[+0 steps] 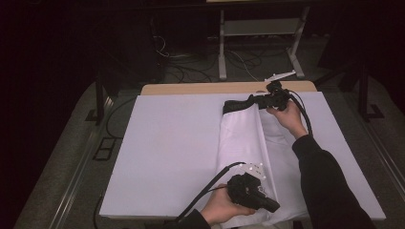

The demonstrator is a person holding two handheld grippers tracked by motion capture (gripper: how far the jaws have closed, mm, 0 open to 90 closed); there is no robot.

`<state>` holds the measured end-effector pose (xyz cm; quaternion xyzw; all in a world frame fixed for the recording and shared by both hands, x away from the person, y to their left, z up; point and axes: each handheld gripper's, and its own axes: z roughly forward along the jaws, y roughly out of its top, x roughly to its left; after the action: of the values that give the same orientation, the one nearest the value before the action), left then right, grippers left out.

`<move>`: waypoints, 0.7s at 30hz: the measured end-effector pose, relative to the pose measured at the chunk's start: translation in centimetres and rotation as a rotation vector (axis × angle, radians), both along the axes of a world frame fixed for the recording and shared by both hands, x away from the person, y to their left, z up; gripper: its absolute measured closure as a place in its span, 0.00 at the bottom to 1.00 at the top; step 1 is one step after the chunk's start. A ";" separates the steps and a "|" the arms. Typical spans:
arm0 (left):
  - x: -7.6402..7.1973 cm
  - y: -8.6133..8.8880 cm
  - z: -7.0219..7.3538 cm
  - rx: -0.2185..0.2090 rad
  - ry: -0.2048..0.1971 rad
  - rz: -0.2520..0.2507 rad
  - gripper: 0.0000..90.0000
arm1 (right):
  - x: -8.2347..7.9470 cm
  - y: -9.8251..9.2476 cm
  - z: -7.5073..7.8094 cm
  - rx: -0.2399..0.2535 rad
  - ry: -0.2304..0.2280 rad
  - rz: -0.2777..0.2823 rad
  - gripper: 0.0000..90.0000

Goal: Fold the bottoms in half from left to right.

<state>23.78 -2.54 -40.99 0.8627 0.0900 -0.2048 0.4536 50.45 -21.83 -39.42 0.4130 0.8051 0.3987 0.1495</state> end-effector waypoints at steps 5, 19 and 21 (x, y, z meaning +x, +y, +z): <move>0.0 -1.3 -0.5 0.009 -0.001 -0.004 0.98 | 0.2 -0.7 -0.2 0.007 0.007 -0.003 0.95; 0.5 -4.7 -2.0 0.017 0.012 -0.003 0.98 | 0.7 -3.1 -0.6 -0.032 0.013 0.003 0.95; 0.7 -5.1 -2.1 0.012 0.017 0.002 0.98 | 0.7 -3.3 -0.7 -0.038 0.011 0.001 0.95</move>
<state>24.48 -7.68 -43.10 0.8635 0.0962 -0.2111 0.4478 51.19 -25.09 -40.10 0.4119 0.8135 0.3812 0.1524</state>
